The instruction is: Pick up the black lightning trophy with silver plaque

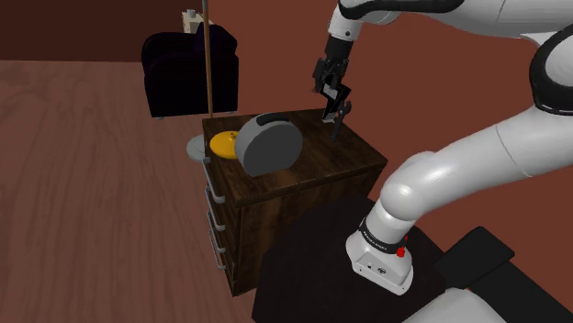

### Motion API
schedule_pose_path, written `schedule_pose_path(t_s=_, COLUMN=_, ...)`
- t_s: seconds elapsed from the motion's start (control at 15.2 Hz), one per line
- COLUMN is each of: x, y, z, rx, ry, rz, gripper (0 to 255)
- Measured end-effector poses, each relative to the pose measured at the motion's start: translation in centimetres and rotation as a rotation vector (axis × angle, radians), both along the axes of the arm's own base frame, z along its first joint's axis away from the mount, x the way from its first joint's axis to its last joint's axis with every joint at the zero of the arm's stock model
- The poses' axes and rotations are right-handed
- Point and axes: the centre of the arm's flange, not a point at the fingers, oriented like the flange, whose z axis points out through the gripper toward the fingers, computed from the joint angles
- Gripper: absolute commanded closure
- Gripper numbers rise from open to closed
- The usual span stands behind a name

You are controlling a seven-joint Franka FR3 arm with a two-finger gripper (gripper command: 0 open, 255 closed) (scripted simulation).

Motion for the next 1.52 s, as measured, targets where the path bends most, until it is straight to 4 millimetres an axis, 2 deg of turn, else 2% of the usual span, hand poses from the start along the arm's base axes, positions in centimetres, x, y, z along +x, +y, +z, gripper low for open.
schedule_pose_path(t_s=0.4, x=1.8, y=-7.3, z=-1.0, rx=-0.017, ry=0.014, rz=-0.04, gripper=0)
schedule_pose_path(t_s=0.66, x=2.6, y=-12.0, z=-2.5, rx=-0.028, ry=0.023, rz=-0.066, gripper=0)
schedule_pose_path(t_s=1.19, x=4.7, y=-21.9, z=-3.7, rx=-0.052, ry=0.041, rz=-0.12, gripper=0)
schedule_pose_path(t_s=1.32, x=4.7, y=-23.5, z=-4.1, rx=-0.055, ry=0.044, rz=-0.127, gripper=0)
schedule_pose_path(t_s=1.52, x=4.7, y=-24.1, z=-5.5, rx=-0.056, ry=0.045, rz=-0.129, gripper=0)
